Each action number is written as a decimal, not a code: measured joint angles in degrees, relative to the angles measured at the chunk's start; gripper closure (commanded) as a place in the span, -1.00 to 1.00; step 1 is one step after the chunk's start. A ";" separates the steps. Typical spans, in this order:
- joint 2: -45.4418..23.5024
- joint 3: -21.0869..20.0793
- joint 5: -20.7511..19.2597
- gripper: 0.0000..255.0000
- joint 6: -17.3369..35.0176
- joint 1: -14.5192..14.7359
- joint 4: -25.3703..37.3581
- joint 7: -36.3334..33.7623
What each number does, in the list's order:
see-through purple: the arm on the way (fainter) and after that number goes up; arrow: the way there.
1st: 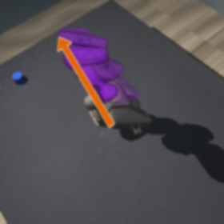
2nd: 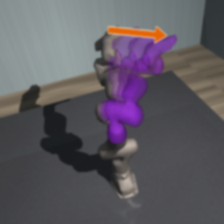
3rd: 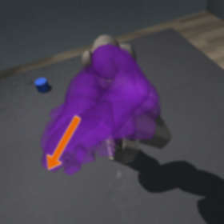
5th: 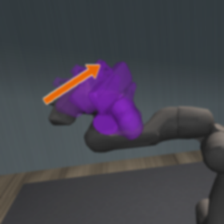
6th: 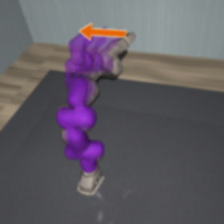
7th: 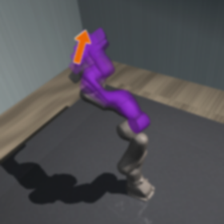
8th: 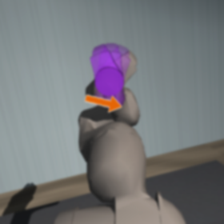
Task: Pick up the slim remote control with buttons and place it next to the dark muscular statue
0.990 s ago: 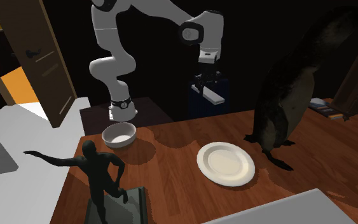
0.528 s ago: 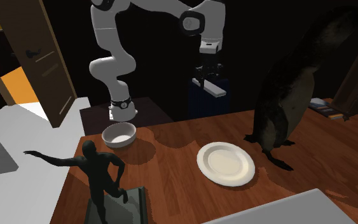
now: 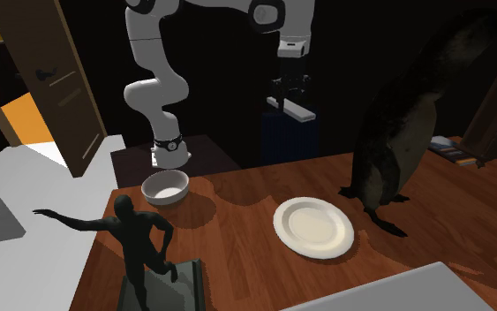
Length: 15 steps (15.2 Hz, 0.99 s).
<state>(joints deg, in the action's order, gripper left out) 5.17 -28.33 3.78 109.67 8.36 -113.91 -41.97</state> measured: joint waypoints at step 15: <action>0.30 0.36 -0.06 1.00 -11.35 -0.26 11.08 -0.11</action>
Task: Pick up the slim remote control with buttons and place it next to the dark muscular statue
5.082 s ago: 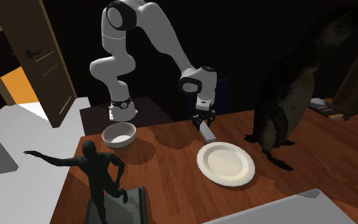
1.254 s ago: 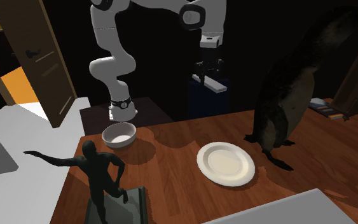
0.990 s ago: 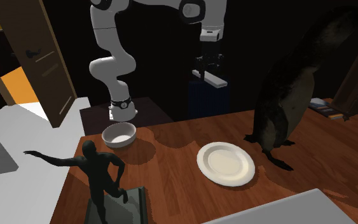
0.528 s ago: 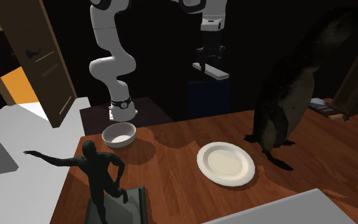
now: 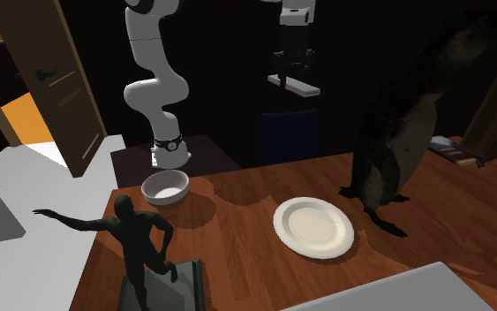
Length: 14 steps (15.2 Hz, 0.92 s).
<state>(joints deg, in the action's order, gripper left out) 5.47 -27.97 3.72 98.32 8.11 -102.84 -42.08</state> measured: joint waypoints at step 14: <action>3.30 5.26 0.80 1.00 -6.30 -3.71 2.85 8.63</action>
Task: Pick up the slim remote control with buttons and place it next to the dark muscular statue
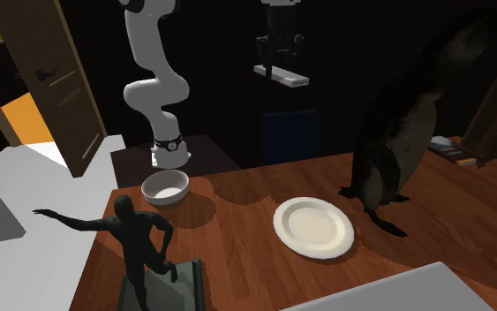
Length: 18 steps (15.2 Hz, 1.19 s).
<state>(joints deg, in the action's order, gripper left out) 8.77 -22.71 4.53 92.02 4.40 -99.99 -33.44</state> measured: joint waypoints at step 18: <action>-1.29 14.59 -2.35 1.00 -0.26 -10.13 0.45 24.50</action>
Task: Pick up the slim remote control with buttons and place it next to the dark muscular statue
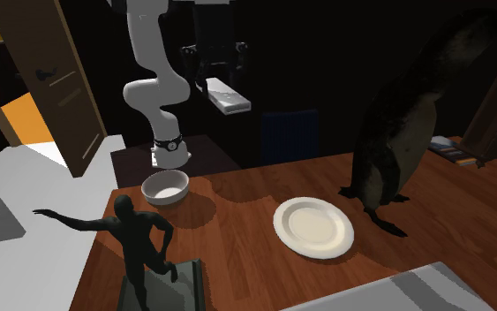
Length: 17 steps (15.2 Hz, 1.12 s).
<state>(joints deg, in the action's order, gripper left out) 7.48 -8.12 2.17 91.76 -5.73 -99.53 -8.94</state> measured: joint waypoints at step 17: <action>0.64 0.52 0.07 1.00 12.02 -0.38 -12.72 1.45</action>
<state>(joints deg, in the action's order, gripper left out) 8.12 -7.60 2.25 103.78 -6.11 -112.25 -7.49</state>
